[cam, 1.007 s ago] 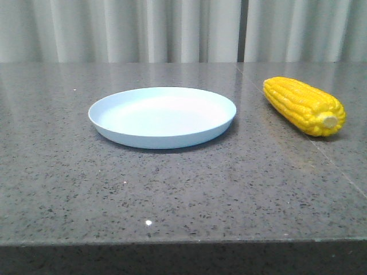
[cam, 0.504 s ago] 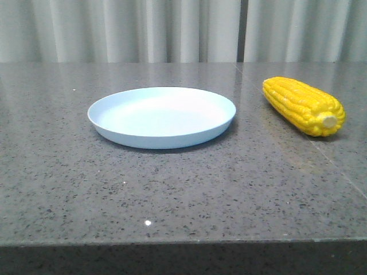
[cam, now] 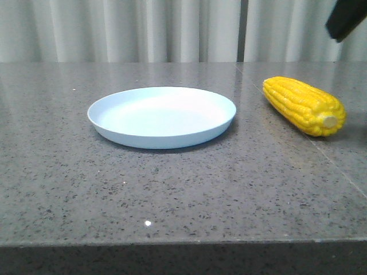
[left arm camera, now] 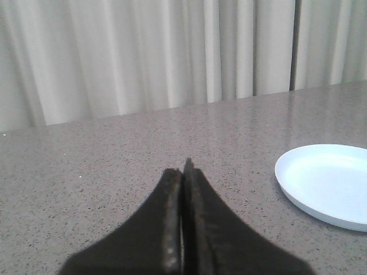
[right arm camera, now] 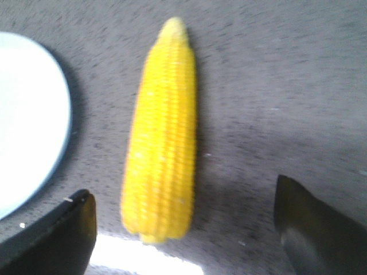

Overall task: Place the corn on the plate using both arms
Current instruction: 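Lower the right gripper over the yellow corn cob, then close the right gripper on the corn and lift it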

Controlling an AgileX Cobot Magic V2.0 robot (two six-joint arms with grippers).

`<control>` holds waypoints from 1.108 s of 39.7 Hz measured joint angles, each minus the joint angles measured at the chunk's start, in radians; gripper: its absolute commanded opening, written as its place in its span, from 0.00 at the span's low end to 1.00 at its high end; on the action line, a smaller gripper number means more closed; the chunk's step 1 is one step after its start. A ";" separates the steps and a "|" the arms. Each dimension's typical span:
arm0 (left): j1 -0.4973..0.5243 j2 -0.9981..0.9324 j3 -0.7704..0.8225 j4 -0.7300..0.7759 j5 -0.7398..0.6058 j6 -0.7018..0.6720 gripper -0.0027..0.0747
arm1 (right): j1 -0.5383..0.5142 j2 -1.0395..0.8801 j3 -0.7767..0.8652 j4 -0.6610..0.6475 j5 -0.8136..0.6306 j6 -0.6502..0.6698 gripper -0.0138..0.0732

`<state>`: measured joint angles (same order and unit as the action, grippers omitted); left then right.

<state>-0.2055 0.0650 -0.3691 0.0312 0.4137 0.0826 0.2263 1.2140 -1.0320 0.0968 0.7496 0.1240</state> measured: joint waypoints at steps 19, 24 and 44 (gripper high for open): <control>0.000 0.000 0.000 0.000 -0.002 0.000 0.01 | 0.012 0.402 -0.202 0.093 0.073 0.004 0.72; 0.000 0.000 0.000 0.000 -0.002 0.000 0.01 | 0.012 0.411 -0.201 0.102 0.080 0.004 0.44; 0.000 0.000 0.000 0.000 -0.002 0.000 0.01 | 0.051 0.364 -0.282 0.117 0.156 0.067 0.27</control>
<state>-0.2055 0.0650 -0.3691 0.0312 0.4122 0.0826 0.2769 1.5783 -1.3142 0.2137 0.9057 0.1905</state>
